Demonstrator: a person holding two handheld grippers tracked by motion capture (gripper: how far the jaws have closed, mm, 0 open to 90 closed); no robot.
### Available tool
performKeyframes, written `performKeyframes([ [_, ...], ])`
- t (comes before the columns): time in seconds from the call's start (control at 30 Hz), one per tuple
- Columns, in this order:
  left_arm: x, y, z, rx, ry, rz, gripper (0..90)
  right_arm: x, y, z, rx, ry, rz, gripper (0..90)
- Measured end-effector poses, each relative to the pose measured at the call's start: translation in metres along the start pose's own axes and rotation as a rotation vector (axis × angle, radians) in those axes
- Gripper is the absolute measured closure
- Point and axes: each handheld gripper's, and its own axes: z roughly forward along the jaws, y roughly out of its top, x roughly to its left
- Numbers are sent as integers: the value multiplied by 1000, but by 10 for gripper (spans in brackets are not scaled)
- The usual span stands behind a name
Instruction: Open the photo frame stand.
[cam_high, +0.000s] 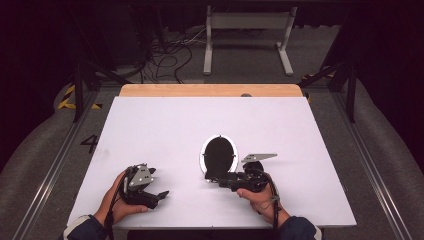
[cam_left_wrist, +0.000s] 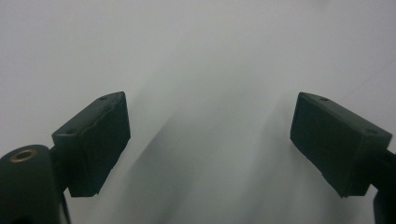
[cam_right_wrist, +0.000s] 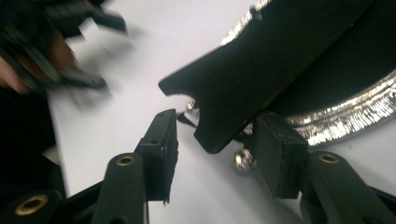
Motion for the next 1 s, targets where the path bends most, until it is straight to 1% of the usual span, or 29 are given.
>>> performKeyframes([
  [0.07, 0, 1, 1, -1, 2, -2, 127, -4, 1, -1, -24, 28, 46, 513],
  [0.1, 0, 2, 2, 0, 2, 0, 127, -7, 1, 0, -44, 54, 88, 519],
  [0.17, 0, 5, 4, -1, 3, 1, 127, -13, 0, 0, -79, 98, 188, 551],
  [0.2, 0, 5, 4, -1, 3, 1, 127, -13, 0, 0, -79, 98, 188, 551],
  [0.23, 0, 6, 5, -5, -3, 2, 127, -18, -1, 0, -106, 123, 262, 557],
  [0.27, -1, 10, 8, -5, -13, 5, 127, -24, -1, 0, -126, 135, 311, 563],
  [0.33, -2, 14, 11, -9, -14, 13, 127, -25, 0, 2, -138, 134, 338, 565],
  [0.37, -2, 14, 11, -9, -14, 13, 127, -25, 0, 2, -138, 134, 338, 565],
  [0.4, -2, 16, 13, -11, -16, 16, 127, -26, 0, 3, -144, 120, 344, 573],
  [0.43, -2, 19, 14, -10, -19, 20, 128, -27, 0, 5, -151, 112, 361, 586],
  [0.5, -1, 22, 17, -10, -18, 20, 128, -28, -1, 8, -152, 107, 371, 598],
  [0.57, 0, 28, 22, -14, -24, 19, 129, -27, 0, 10, -155, 116, 379, 583],
  [0.63, 2, 33, 27, -19, -27, 12, 131, -27, 1, 12, -158, 119, 374, 569],
  [0.67, 3, 37, 30, -19, -30, 13, 133, -27, 1, 13, -163, 126, 376, 564],
  [0.7, 3, 39, 32, -19, -28, 18, 133, -26, 1, 14, -163, 127, 368, 560],
  [0.77, 5, 46, 39, -20, -42, 14, 134, -26, 2, 15, -158, 137, 368, 559],
  [0.83, 7, 52, 44, -25, -65, -2, 135, -26, 3, 17, -153, 139, 359, 561],
  [0.87, 9, 54, 47, -36, -86, -21, 139, -26, 3, 17, -151, 139, 352, 563],
  [0.9, 12, 58, 51, -51, -115, -53, 143, -26, 4, 17, -151, 143, 350, 565],
  [0.93, 12, 58, 51, -51, -115, -53, 152, -26, 4, 17, -151, 143, 350, 565],
  [0.97, 13, 60, 53, -59, -116, -70, 156, -26, 3, 17, -148, 139, 331, 572],
  [1.0, 15, 63, 56, -54, -123, -80, 156, -26, 3, 17, -148, 139, 331, 572],
])
